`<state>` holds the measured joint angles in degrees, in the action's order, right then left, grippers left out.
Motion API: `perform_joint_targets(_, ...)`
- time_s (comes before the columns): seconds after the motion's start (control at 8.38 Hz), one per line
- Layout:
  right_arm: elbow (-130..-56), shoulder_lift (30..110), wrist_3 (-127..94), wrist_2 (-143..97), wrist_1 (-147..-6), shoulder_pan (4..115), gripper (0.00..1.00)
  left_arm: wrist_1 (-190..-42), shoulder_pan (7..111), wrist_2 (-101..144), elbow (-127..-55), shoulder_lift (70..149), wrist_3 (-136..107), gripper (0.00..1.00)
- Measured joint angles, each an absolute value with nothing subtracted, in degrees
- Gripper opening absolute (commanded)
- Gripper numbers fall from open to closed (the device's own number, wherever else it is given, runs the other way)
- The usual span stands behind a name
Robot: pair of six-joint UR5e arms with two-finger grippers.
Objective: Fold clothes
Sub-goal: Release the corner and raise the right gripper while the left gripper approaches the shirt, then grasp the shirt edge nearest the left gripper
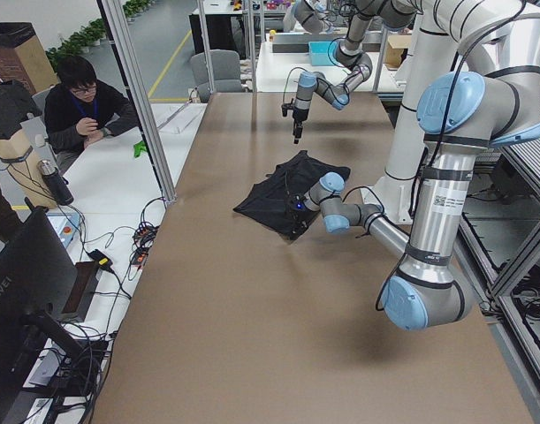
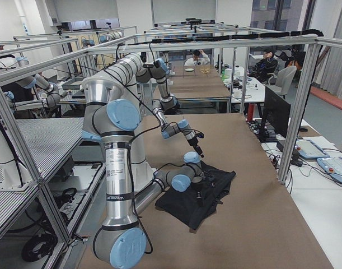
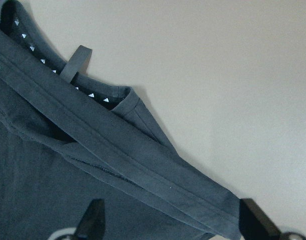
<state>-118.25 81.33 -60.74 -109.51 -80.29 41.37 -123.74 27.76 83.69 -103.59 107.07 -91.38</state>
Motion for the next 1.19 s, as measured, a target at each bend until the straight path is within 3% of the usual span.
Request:
perform_joint_targets(0.95, -116.9, 80.9, -59.6, -109.2, -79.8, 42.3, 0.94, -124.4, 25.4, 82.9, -99.7, 106.9, -90.8, 0.93)
perform_joint_targets(1.19, -116.8, 81.0, -59.6, -109.2, -79.8, 42.3, 0.94, -124.4, 24.8, 82.8, -99.5, 107.3, -90.7, 0.57)
